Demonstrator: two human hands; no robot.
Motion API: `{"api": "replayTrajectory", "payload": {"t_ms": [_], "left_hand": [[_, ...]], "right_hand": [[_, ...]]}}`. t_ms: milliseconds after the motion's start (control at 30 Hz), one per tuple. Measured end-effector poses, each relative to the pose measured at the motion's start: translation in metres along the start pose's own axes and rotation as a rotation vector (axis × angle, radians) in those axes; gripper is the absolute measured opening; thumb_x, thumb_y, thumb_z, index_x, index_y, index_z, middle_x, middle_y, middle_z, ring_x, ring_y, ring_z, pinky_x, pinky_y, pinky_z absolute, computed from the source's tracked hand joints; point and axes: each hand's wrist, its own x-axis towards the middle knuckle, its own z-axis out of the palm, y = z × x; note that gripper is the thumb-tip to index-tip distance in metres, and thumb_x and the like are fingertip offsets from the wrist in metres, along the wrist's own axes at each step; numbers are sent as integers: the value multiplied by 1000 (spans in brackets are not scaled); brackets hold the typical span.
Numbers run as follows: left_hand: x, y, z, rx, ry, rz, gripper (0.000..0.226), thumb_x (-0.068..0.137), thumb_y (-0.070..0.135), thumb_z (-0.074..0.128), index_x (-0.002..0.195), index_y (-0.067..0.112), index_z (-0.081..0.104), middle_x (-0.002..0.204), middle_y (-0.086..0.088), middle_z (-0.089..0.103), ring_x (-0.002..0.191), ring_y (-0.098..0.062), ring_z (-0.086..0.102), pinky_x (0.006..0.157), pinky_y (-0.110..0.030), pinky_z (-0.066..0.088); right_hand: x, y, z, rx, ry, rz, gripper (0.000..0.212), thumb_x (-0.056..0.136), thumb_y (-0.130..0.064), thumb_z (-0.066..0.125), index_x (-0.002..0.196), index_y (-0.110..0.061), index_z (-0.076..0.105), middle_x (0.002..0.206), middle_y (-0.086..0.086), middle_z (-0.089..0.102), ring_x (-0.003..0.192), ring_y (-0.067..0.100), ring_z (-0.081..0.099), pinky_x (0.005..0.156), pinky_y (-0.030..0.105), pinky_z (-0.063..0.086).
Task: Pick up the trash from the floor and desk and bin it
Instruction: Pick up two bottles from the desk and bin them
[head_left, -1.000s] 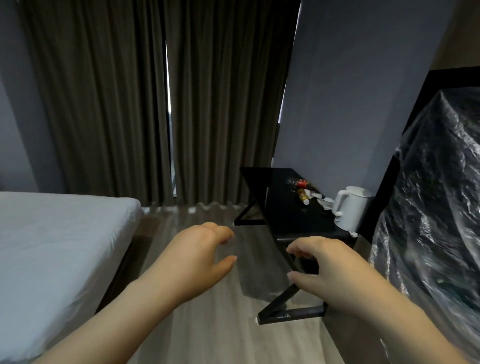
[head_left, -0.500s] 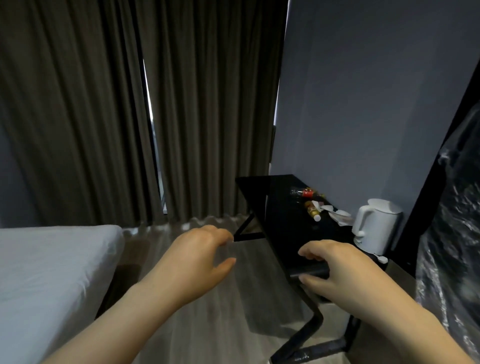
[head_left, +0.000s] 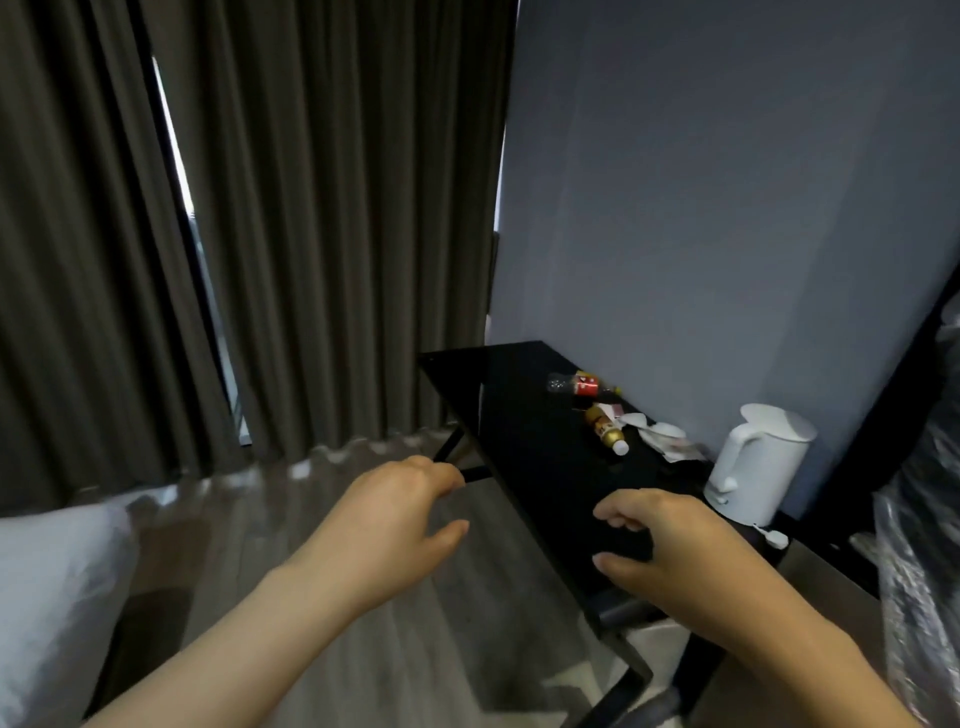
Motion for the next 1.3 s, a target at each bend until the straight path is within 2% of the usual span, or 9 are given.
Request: {"api": "replayTrajectory", "payload": {"t_ms": [167, 400, 567, 800, 933, 1100, 1300], "left_hand": [[58, -60, 0, -37, -34, 74, 38, 84, 47, 56, 119, 31, 57, 111, 9, 61, 102, -10, 59, 88, -29, 47], [130, -112, 30, -96, -86, 134, 39, 85, 47, 57, 120, 31, 57, 109, 10, 60, 100, -9, 59, 85, -28, 48], [199, -143, 58, -104, -114, 152, 40, 84, 46, 59, 120, 29, 58, 108, 8, 61, 99, -10, 60, 86, -29, 49], [313, -174, 90, -112, -143, 202, 41, 85, 44, 58, 124, 32, 56, 113, 12, 60, 101, -5, 58, 88, -22, 47], [369, -187, 112, -164, -159, 218, 41, 85, 42, 60, 125, 29, 57, 113, 11, 61, 101, -6, 59, 89, -23, 47], [433, -214, 140, -195, -209, 251, 41, 85, 43, 60, 124, 31, 56, 108, 14, 58, 95, -2, 56, 83, -17, 45], [518, -253, 175, -245, -277, 347, 42, 84, 43, 61, 124, 30, 56, 106, 14, 56, 93, -2, 56, 84, -22, 49]], "right_hand": [[60, -22, 13, 26, 16, 77, 44, 83, -46, 65, 124, -43, 51, 114, -22, 54, 103, -3, 52, 85, 16, 46], [139, -19, 31, 20, -32, 180, 45, 82, -48, 65, 124, -42, 51, 116, -21, 55, 103, -3, 53, 85, 17, 46], [206, 6, 45, 49, -14, 217, 44, 81, -49, 65, 122, -42, 52, 115, -21, 56, 101, -4, 53, 84, 16, 46], [304, 57, 54, 113, 27, 299, 44, 79, -50, 66, 121, -43, 52, 113, -21, 57, 98, -4, 54, 76, 15, 46], [354, 81, 54, 123, 21, 341, 44, 80, -49, 67, 120, -42, 53, 112, -21, 57, 97, -4, 54, 79, 14, 45], [408, 99, 60, 117, 16, 416, 45, 80, -48, 67, 122, -39, 55, 111, -20, 57, 97, -5, 54, 74, 11, 43], [473, 108, 72, 145, 48, 537, 44, 80, -46, 69, 120, -36, 56, 111, -19, 58, 100, -3, 54, 85, 14, 45]]}}
